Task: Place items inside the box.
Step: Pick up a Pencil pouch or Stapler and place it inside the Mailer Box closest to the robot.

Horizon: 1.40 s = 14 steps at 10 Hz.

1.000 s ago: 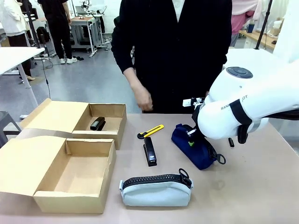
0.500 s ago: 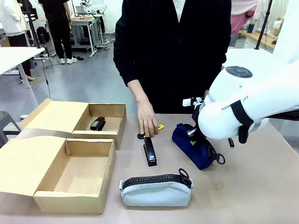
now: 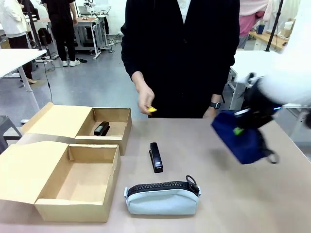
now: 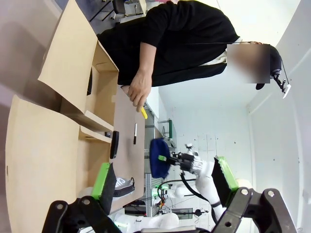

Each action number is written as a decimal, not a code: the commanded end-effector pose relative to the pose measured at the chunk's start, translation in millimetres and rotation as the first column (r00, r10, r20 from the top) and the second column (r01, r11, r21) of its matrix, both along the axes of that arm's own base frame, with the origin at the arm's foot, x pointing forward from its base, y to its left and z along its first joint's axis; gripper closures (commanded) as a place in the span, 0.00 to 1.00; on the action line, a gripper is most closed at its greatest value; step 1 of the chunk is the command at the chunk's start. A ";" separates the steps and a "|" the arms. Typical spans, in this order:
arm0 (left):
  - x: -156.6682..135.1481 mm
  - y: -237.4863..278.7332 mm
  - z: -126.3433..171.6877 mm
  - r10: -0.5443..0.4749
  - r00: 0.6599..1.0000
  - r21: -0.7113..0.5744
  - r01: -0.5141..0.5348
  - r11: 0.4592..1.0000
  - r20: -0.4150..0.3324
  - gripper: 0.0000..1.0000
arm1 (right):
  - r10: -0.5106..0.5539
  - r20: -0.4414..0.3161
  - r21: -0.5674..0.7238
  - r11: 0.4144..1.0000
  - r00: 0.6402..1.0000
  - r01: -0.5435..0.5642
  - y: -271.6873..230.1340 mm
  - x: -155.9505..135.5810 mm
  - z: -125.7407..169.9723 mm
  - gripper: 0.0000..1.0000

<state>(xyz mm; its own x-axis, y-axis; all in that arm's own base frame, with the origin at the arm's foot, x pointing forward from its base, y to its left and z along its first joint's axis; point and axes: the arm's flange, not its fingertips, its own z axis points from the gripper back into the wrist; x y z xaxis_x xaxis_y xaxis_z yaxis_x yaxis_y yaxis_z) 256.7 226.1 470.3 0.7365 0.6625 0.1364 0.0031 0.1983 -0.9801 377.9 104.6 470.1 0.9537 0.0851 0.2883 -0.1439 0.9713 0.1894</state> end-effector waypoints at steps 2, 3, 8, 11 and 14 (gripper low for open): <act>-0.8 -1.1 -0.2 -0.002 1.000 -0.003 0.002 1.000 0.027 0.00 | -0.243 -0.062 0.236 0.939 0.968 0.251 -108.9 -67.6 44.6 1.00; -0.8 -1.1 -0.2 -0.002 1.000 -0.003 0.002 1.000 0.027 0.00 | -0.260 -0.097 0.361 0.891 0.961 0.277 -127.7 -85.1 47.4 1.00; -0.8 -1.1 -0.2 -0.002 1.000 -0.003 0.002 1.000 0.027 0.00 | -0.322 -0.112 0.378 0.861 0.940 0.340 -146.2 -87.7 77.3 1.00; -0.8 -1.1 -0.2 -0.002 1.000 -0.003 0.002 1.000 0.027 0.00 | -0.218 -0.061 0.446 0.867 0.974 0.222 -52.8 -97.4 100.0 0.93; -0.8 -1.1 -0.2 -0.002 1.000 -0.003 0.002 1.000 0.027 0.00 | -0.250 -0.209 0.385 0.868 0.946 0.314 76.6 -105.4 107.0 0.93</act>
<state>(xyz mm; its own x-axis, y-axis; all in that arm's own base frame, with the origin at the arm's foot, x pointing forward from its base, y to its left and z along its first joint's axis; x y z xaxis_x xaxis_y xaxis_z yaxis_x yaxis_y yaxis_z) 257.2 226.1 470.5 0.7380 0.6609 0.1359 0.0026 0.1986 -0.9801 258.9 156.2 569.9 0.9584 -0.2508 0.1361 0.1278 0.8036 0.5813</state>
